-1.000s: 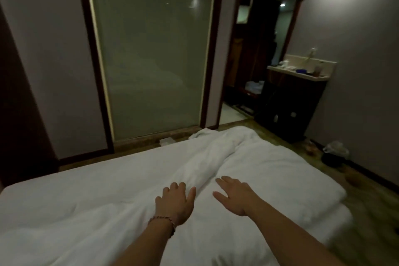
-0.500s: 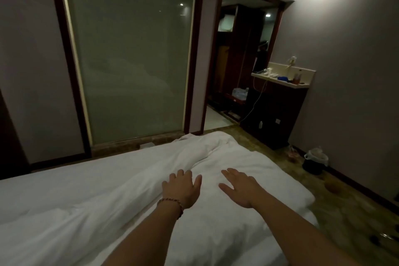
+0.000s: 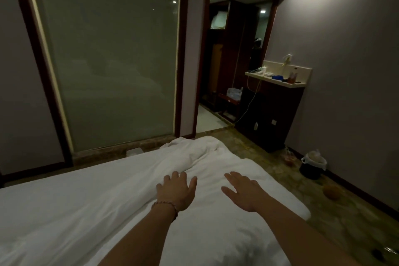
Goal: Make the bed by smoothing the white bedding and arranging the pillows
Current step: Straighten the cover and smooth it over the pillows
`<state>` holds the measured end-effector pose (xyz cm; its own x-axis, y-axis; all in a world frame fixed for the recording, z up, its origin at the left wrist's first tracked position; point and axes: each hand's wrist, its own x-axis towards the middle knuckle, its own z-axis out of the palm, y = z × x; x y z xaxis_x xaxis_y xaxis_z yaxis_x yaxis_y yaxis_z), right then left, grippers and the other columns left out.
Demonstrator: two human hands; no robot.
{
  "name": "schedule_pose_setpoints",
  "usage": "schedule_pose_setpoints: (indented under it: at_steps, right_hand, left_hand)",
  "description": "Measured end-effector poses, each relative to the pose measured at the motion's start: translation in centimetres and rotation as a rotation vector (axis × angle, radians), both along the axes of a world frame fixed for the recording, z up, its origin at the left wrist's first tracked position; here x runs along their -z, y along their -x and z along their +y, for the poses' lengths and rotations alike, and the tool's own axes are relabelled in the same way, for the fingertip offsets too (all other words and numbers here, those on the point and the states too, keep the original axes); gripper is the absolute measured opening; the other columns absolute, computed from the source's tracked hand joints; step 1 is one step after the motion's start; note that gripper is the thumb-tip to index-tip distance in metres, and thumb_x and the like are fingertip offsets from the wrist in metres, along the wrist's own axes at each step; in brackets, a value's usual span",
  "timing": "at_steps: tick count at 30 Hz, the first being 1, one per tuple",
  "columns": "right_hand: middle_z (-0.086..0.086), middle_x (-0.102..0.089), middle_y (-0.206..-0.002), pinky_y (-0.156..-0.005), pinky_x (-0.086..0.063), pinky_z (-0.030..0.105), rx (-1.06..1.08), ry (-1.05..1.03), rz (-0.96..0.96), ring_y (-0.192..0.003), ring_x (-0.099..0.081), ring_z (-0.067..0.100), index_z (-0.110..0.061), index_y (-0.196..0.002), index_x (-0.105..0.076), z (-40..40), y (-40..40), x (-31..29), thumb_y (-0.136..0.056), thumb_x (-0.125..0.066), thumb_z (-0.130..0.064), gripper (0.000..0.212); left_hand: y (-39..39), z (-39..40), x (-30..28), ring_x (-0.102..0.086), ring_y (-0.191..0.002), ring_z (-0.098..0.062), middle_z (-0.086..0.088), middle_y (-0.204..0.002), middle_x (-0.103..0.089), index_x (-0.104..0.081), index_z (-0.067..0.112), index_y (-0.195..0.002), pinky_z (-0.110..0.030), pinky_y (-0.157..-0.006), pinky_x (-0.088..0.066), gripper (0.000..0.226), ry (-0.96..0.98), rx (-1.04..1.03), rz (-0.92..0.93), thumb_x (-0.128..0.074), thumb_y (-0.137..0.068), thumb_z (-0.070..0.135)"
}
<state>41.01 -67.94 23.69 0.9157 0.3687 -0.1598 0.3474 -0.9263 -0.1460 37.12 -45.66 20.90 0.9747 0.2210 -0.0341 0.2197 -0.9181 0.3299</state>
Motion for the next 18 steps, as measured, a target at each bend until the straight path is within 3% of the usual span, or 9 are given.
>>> schedule_pose_setpoints:
  at_steps: [6, 9, 11, 18]
  right_hand:
    - [-0.002, -0.010, -0.165, -0.117, -0.018, 0.045, -0.001, 0.033, 0.004, -0.149, -0.019, 0.023, -0.029, -0.158, -0.015, -0.2, -11.5, 2.0, -0.056, 0.012, -0.085, 0.119]
    - [-0.002, -0.010, -0.166, -0.117, -0.017, 0.044, -0.014, 0.064, 0.022, -0.148, -0.018, 0.023, -0.027, -0.158, -0.015, 0.9, -16.4, 3.3, -0.090, -0.010, -0.073, 0.082]
    - [-0.001, -0.009, -0.166, -0.118, -0.017, 0.045, -0.034, 0.084, 0.025, -0.149, -0.017, 0.023, -0.026, -0.158, -0.014, 1.8, -19.7, 4.4, -0.101, -0.023, -0.059, 0.067]
    - [0.000, -0.010, -0.165, -0.118, -0.018, 0.043, -0.156, 0.116, 0.089, -0.149, -0.017, 0.023, -0.023, -0.158, -0.016, 6.1, -29.0, 9.4, -0.103, -0.025, -0.057, 0.065]
  left_hand:
    - [-10.8, 1.3, 3.0, -0.042, -0.130, -0.028, -0.003, -0.144, -0.044, -0.042, 0.025, -0.144, -0.049, -0.105, -0.036, 0.063, 0.027, -0.033, 0.033, -0.018, -0.099, 0.063]
    - [-15.2, 2.8, 4.6, -0.041, -0.129, -0.030, -0.004, -0.142, -0.046, -0.044, 0.024, -0.141, -0.049, -0.104, -0.035, 0.061, 0.033, -0.067, 0.054, -0.020, -0.100, 0.062]
    - [-17.6, 4.0, 5.6, -0.042, -0.128, -0.030, -0.005, -0.140, -0.047, -0.046, 0.024, -0.139, -0.049, -0.103, -0.035, 0.060, 0.031, -0.083, 0.064, -0.021, -0.100, 0.061]
    - [-23.5, 7.8, 10.1, -0.042, -0.128, -0.030, -0.004, -0.141, -0.046, -0.047, 0.024, -0.138, -0.049, -0.101, -0.034, 0.060, 0.066, -0.212, 0.151, -0.020, -0.099, 0.061]
